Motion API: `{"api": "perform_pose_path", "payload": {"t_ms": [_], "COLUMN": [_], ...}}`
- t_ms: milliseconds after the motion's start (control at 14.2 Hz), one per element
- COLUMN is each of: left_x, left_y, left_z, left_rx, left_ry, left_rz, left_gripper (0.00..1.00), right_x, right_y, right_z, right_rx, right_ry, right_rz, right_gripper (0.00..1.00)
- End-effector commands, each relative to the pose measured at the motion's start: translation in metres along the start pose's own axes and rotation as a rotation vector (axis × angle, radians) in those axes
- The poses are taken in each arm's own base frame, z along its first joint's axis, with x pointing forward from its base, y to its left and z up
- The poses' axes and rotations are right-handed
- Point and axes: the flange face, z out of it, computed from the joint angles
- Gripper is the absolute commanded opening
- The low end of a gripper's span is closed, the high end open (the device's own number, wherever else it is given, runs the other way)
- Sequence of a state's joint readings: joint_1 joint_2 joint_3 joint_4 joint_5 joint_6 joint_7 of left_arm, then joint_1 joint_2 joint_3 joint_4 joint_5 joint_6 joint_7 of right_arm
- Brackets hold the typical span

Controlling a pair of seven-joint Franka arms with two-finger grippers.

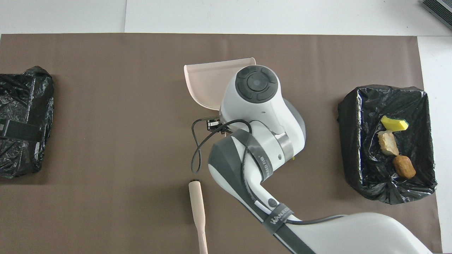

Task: Sweep and dump trash in bin
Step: 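Return the dustpan to the table center with the right gripper and release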

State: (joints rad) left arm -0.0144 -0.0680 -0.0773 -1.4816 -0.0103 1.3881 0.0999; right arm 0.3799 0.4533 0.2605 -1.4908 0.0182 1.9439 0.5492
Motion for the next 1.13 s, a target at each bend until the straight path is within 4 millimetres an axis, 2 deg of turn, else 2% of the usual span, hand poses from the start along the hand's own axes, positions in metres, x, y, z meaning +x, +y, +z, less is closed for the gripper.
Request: {"api": "perform_pose_path", "payload": {"t_ms": [0,70,211,352,422,563,704,774,845,915,985,1056], "left_x": [-0.003,-0.003,-0.003,-0.002,-0.002,-0.003,-0.003,-0.003,-0.003,-0.003,-0.003,-0.003], "left_y": [0.002,0.003,0.003,0.003,0.003,0.003,0.002,0.003,0.002,0.002,0.001,0.001], "left_z": [-0.006,-0.006,-0.007,-0.006,-0.007,-0.006,-0.006,-0.006,-0.006,-0.006,-0.006,-0.006], "left_rx": [0.020,0.017,0.018,0.019,0.018,0.017,0.017,0.017,0.017,0.017,0.017,0.017], "left_ry": [-0.003,-0.002,0.004,0.002,0.005,0.001,0.001,0.001,0.001,0.001,-0.001,-0.001], "left_rz": [0.010,0.006,0.008,0.010,0.014,0.020,0.022,0.018,0.009,0.008,0.006,0.005], "left_gripper": [1.00,1.00,1.00,1.00,1.00,1.00,1.00,1.00,1.00,1.00,1.00,1.00], "right_x": [0.002,0.001,0.000,-0.007,-0.006,-0.001,-0.004,-0.003,-0.004,-0.005,-0.006,-0.005], "right_y": [-0.051,-0.059,-0.060,-0.071,-0.071,-0.065,-0.066,-0.064,-0.065,-0.064,-0.065,-0.064], "right_z": [0.042,0.046,0.047,0.066,0.073,0.073,0.089,0.090,0.088,0.087,0.081,0.073], "right_rx": [0.056,0.064,0.064,0.054,0.053,0.042,0.005,0.003,0.003,-0.005,-0.007,-0.007], "right_ry": [0.007,0.014,0.013,0.001,0.000,0.011,0.013,0.009,0.012,0.005,0.016,0.021], "right_rz": [0.105,0.115,0.142,0.147,0.147,0.132,0.092,0.094,0.088,0.070,0.052,0.053], "right_gripper": [0.00,0.00,0.00,0.00,0.00,0.00,0.00,0.00,0.20,0.73,1.00,1.00]}}
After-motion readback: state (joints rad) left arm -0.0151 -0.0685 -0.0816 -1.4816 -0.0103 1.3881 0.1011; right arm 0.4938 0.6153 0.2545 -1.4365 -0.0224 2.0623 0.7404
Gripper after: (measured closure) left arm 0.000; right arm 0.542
